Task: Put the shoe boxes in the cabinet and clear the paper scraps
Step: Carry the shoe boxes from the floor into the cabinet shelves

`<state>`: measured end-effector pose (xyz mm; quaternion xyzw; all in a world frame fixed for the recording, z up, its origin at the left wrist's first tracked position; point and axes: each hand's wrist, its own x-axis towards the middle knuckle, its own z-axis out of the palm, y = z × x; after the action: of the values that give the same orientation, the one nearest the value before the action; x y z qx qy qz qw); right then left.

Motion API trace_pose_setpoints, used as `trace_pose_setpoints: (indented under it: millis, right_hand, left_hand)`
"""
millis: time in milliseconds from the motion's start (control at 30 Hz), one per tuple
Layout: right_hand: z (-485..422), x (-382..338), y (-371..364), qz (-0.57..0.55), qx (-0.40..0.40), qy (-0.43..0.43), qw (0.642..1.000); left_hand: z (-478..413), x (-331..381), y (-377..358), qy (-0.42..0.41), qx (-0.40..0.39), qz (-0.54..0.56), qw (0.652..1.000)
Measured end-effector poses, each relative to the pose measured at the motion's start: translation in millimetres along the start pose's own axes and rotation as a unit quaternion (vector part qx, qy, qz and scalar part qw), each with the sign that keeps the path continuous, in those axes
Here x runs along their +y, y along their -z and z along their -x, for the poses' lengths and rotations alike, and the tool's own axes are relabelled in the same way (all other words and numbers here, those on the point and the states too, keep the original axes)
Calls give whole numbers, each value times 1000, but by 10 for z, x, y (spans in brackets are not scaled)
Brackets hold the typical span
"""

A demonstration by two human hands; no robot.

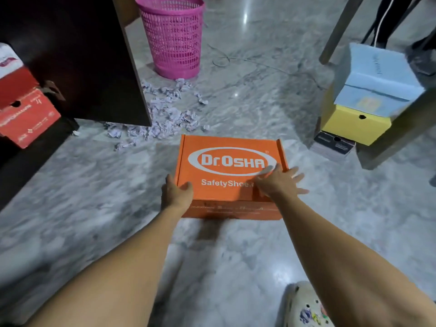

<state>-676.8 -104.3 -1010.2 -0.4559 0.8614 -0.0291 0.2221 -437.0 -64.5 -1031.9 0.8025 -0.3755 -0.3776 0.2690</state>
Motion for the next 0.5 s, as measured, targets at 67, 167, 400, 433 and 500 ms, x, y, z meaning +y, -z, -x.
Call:
trace_pose_setpoints:
  millis: [67,167,400,433,500]
  right_hand:
    - [-113,144,-36,-66,-31,-21,997]
    - [-193,202,-73,-113,-23,16,993]
    - [-177,234,-202,-313,-6,112,943]
    - [-183,253,-228,-342,-13,95,935]
    - [-203,289,-295,-384,-51,67,919]
  left_hand:
    - [3,-100,-38,17,6,46,999]
    - [-43,-111,-31,38,43,63,996]
    - [-167,-332,289,126,149,78,978]
    - [-197,-353,334,125,153,88,976]
    - [-263,-373,393,115,154,102,976]
